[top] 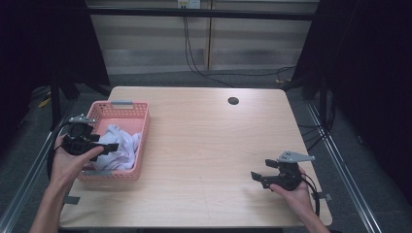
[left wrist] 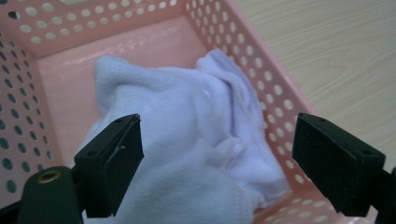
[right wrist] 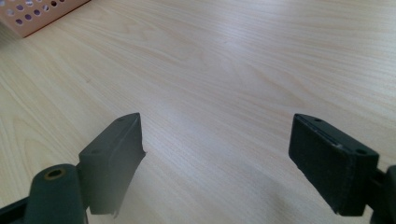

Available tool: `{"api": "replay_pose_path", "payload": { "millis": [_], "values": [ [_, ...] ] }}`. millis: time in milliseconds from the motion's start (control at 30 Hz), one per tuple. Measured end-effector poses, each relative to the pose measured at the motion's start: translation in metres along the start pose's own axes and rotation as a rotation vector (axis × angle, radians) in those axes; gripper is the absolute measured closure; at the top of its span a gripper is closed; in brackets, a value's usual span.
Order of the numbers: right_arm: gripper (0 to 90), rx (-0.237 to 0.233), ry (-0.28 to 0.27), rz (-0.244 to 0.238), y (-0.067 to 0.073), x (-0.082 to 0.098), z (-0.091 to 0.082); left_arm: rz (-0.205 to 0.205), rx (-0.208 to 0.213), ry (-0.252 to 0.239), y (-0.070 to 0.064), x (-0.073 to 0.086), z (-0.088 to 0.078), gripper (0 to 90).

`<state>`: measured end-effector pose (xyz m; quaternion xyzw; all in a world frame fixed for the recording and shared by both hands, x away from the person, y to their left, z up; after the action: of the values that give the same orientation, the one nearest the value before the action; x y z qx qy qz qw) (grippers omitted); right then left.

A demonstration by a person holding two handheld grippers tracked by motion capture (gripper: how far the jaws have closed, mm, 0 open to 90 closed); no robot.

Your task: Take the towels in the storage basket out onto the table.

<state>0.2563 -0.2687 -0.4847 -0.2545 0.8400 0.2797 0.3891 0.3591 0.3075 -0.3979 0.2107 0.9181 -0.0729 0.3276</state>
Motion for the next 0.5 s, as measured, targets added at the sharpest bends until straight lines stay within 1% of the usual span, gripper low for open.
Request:
{"api": "replay_pose_path", "payload": {
  "millis": [33,67,133,167,200,233,267,300,333,367,400,433,467,500],
  "values": [
    [17.9,-0.002,0.001,-0.002,0.001,0.0,0.0,-0.004,-0.007,0.017,0.007,-0.001,0.004,16.2],
    [17.9,-0.002,0.001,-0.002,0.001,0.0,0.0,-0.004,-0.007,0.017,0.007,-0.001,0.004,16.3],
    [17.9,-0.004,0.004,-0.003,0.0,0.0,0.0,-0.03,-0.008,0.034,0.014,-0.002,0.013,16.3],
    [17.9,-0.004,0.005,-0.002,0.0,0.0,0.0,-0.033,-0.007,0.046,0.016,-0.001,0.016,16.2],
    [17.9,-0.004,0.005,-0.002,0.0,0.0,0.0,-0.033,-0.007,0.046,0.016,-0.001,0.016,16.2],
    [18.0,-0.002,0.005,-0.003,0.0,0.0,0.0,-0.031,-0.009,0.069,0.019,-0.001,0.021,16.2],
    [18.0,0.003,0.007,-0.007,0.0,0.0,0.0,-0.034,-0.002,0.082,0.02,-0.001,0.024,16.2],
    [18.0,-0.004,0.007,-0.006,0.001,0.0,0.0,-0.047,0.007,0.1,0.022,0.0,0.027,16.2],
    [18.0,-0.004,0.007,-0.006,0.001,0.0,0.0,-0.047,0.007,0.1,0.022,0.0,0.027,16.2],
    [18.0,-0.004,0.008,-0.006,0.001,0.0,0.001,-0.049,0.033,0.125,0.025,-0.001,0.031,16.2],
    [18.0,-0.009,0.008,-0.01,0.001,0.0,0.001,-0.031,0.003,0.126,0.025,-0.001,0.032,15.9],
    [18.0,-0.011,0.01,-0.006,0.001,0.0,0.002,-0.015,-0.03,0.142,0.024,-0.001,0.034,16.1],
    [18.0,-0.02,0.008,-0.002,0.0,0.0,0.002,-0.017,-0.017,0.162,0.026,-0.001,0.037,16.1],
    [18.0,-0.03,0.01,0.009,0.0,0.0,0.003,-0.023,-0.011,0.17,0.027,-0.001,0.041,15.6]
  ]
}}
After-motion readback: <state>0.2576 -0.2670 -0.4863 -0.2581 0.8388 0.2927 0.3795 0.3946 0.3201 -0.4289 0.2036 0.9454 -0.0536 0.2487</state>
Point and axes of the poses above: each handheld gripper's, and its own axes: z roughly forward along the jaws, x roughly out of its underside, y roughly to its left, the point moved 1 cm from there along z, roughly forward along the jaws, and after that the axes turned 9 degrees about -x, right-handed, at the moved point
